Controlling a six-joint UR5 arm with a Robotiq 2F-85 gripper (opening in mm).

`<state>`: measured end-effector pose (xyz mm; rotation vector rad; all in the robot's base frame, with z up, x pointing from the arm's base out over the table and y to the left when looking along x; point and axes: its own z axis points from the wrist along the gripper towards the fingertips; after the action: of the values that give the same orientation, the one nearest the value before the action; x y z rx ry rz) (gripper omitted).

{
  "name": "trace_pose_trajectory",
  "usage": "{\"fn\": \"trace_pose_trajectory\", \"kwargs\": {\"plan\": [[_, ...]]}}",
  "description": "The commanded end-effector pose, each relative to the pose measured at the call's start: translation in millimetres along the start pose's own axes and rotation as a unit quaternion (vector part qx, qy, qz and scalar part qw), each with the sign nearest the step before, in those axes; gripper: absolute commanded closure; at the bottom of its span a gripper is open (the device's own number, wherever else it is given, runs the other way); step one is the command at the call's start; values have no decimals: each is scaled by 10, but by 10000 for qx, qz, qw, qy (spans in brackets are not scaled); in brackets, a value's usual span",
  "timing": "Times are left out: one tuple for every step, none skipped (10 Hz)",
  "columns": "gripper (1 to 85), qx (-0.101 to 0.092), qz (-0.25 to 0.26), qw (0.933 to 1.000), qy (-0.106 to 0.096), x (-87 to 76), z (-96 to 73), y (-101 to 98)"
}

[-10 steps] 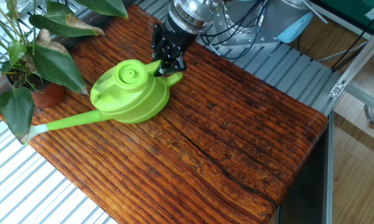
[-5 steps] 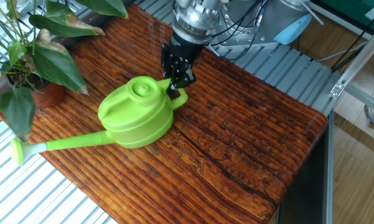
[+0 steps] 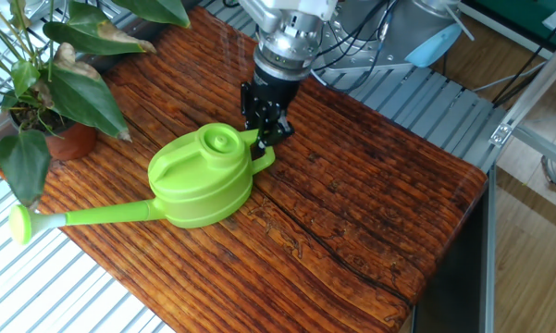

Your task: Water the plant

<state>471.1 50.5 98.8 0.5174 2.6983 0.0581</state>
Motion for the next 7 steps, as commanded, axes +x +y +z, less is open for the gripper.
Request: {"fn": "trace_pose_trajectory", "kwargs": {"plan": [[447,26,-66,10000,0,-12,61,-42],[430,44,-61,10000,25,-4,50,-52],[407,31,-101,9999,31,-4,42,-44],[393,165,-156,9997,3,-17,38,-110],[360,265,-146,9995,3,-20,22,-160],[360,190,-116,9997,-67,-60,-13,-118],[357,142,-115,9998,-72,-72,-79,-85]]}}
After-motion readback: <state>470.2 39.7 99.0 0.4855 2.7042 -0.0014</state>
